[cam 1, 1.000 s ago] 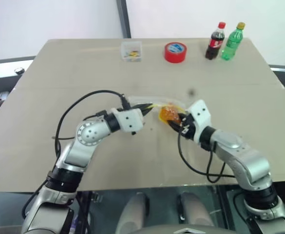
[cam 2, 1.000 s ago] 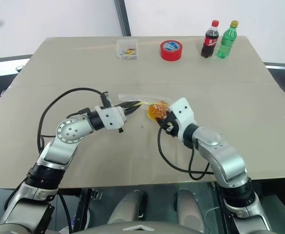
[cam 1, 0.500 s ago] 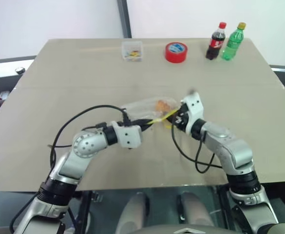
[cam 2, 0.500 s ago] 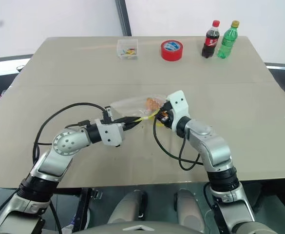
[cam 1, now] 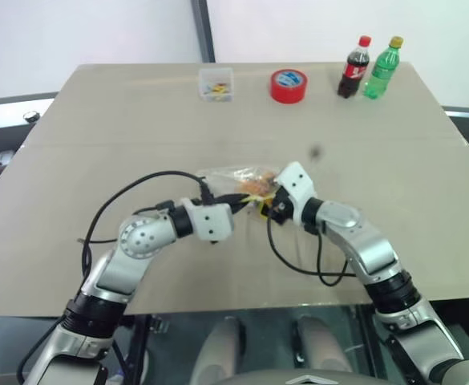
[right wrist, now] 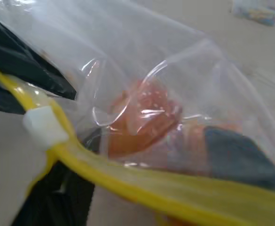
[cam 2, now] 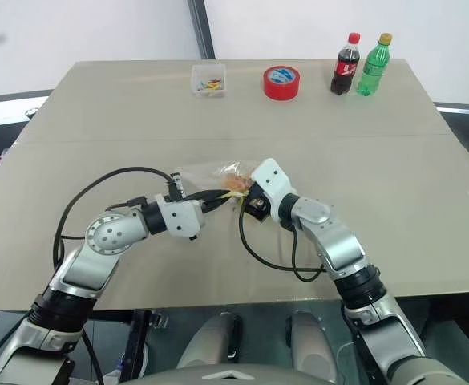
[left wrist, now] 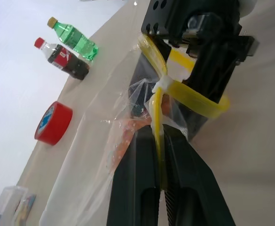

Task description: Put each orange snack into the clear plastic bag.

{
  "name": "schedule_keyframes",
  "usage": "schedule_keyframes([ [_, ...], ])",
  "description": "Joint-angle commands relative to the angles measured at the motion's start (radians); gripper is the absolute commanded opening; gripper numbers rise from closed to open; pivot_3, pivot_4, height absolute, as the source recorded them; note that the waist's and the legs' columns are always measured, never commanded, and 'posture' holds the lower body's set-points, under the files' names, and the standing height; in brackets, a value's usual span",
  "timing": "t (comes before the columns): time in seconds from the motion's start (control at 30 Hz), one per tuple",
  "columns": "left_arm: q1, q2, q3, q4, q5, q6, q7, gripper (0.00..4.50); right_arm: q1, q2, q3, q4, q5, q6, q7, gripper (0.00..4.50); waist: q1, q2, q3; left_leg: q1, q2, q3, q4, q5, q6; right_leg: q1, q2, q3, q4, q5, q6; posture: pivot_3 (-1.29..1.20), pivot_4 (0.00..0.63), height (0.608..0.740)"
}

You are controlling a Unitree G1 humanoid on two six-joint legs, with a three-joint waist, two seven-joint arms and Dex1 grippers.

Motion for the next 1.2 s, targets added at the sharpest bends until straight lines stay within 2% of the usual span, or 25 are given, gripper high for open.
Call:
schedule_keyframes([
  [0.03, -0.034, -0.021, 0.049, -0.014, -0.039, 0.091, 0.027, 0.0, 0.026, -0.049, -0.055, -0.134, -0.015, -0.014, -0.005, 4.48, 0.002, 0.0, 0.0, 0.0, 0.0, 0.0, 0.0, 0.0, 0.0, 0.0, 0.0, 0.0, 0.0, 0.0, 0.0, 0.0, 0.15, 0.74],
  [0.3, -0.116, -0.073, 0.086, 0.025, -0.113, 0.263, 0.033, 0.0, 0.156, -0.171, -0.162, -0.356, 0.014, 0.02, 0.021, 4.48, 0.001, 0.0, 0.0, -0.001, 0.0, -0.001, 0.0, 0.0, 0.0, 0.0, 0.0, -0.001, 0.0, 0.0, 0.0, 0.0, 0.15, 0.74],
  [0.43, -0.138, -0.079, 0.088, 0.053, -0.128, 0.265, 0.021, 0.0, 0.191, -0.298, -0.085, -0.291, -0.167, -0.077, 0.009, 4.48, 0.0, 0.0, 0.0, 0.0, -0.001, 0.0, 0.0, 0.0, 0.0, 0.0, 0.0, 0.0, 0.0, 0.0, 0.0, 0.0, 0.15, 0.74],
  [0.7, -0.144, -0.068, 0.075, 0.047, -0.124, 0.232, 0.003, 0.0, 0.119, -0.229, -0.056, -0.13, -0.226, -0.159, -0.021, 4.48, 0.0, 0.0, 0.0, 0.0, 0.0, 0.001, 0.0, 0.0, 0.0, 0.0, 0.0, 0.001, 0.0, 0.0, 0.0, 0.0, 0.15, 0.74],
  [0.8, -0.139, -0.063, 0.078, 0.044, -0.124, 0.225, 0.0, 0.0, 0.09, -0.207, -0.055, -0.094, -0.225, -0.187, -0.009, 3.57, 0.001, 0.0, 0.0, 0.0, 0.0, 0.001, 0.001, 0.0, 0.0, 0.0, 0.0, 0.001, 0.0, 0.0, 0.0, 0.0, 0.15, 0.74],
  [0.93, -0.134, -0.058, 0.081, 0.04, -0.121, 0.217, -0.002, 0.0, 0.077, -0.195, -0.054, -0.072, -0.219, -0.207, 0.01, 1.45, 0.004, 0.0, 0.0, 0.0, 0.0, 0.0, 0.0, 0.0, 0.0, 0.0, 0.0, 0.0, -0.001, 0.0, 0.0, 0.0, 0.15, 0.74],
  [0.97, -0.133, -0.057, 0.082, 0.038, -0.122, 0.218, -0.001, 0.0, 0.076, -0.193, -0.053, -0.068, -0.217, -0.211, 0.015, 1.26, 0.004, 0.0, 0.0, 0.0, 0.0, 0.0, 0.0, 0.0, 0.0, 0.0, 0.0, 0.0, -0.001, 0.0, 0.0, 0.0, 0.15, 0.74],
  [1.0, -0.132, -0.056, 0.083, 0.037, -0.122, 0.217, -0.001, 0.0, 0.075, -0.191, -0.052, -0.065, -0.219, -0.215, 0.019, 0.62, 0.003, 0.0, 0.0, 0.0, 0.0, 0.001, 0.001, 0.0, 0.0, 0.0, -0.001, 0.0, -0.001, 0.0, 0.0, 0.0, 0.15, 0.74],
  [1.03, -0.131, -0.055, 0.084, 0.036, -0.122, 0.217, 0.0, 0.0, 0.075, -0.188, -0.052, -0.063, -0.22, -0.217, 0.021, 0.2, 0.003, 0.0, 0.0, 0.0, 0.0, 0.001, 0.001, 0.0, 0.0, 0.0, -0.001, 0.0, -0.001, 0.0, 0.0, 0.0, 0.15, 0.74],
  [1.2, -0.126, -0.056, 0.09, 0.029, -0.129, 0.216, 0.005, 0.0, 0.072, -0.184, -0.064, -0.054, -0.225, -0.226, 0.024, 0.09, 0.003, 0.0, 0.0, 0.0, 0.0, 0.0, 0.001, 0.0, 0.0, 0.0, 0.0, 0.0, 0.0, 0.0, 0.0, 0.0, 0.15, 0.74],
])
